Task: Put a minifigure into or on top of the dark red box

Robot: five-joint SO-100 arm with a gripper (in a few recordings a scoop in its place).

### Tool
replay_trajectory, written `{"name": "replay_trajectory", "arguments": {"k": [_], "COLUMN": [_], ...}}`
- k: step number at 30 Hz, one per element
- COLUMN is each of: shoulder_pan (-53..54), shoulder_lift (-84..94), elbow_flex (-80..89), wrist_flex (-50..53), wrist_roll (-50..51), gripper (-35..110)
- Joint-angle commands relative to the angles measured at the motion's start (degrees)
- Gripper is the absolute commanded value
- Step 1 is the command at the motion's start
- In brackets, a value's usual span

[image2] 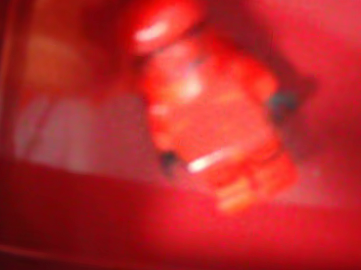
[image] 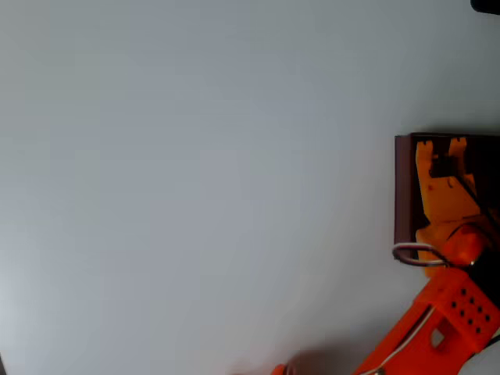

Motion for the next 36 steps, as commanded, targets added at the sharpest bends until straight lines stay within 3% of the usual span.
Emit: {"name": "replay_trajectory", "arguments": {"k": [1, 7, 14, 21, 28, 31, 36], "shoulder_pan": [-2.11, -8.44, -27.60, -42.10, -50.89, -55.90, -60.29], "shoulder_lift": [8.17, 33.66, 68.20, 91.41, 100.37, 100.28, 100.20], "elbow_flex": [2.11, 20.04, 39.46, 48.69, 51.94, 52.56, 58.01], "wrist_flex": [1.14, 2.55, 4.48, 11.07, 16.00, 14.94, 11.16], "wrist_roll": [0.00, -0.79, 0.44, 1.76, -5.98, -16.96, -21.97], "gripper": [16, 15, 11, 5, 3, 0, 0]}}
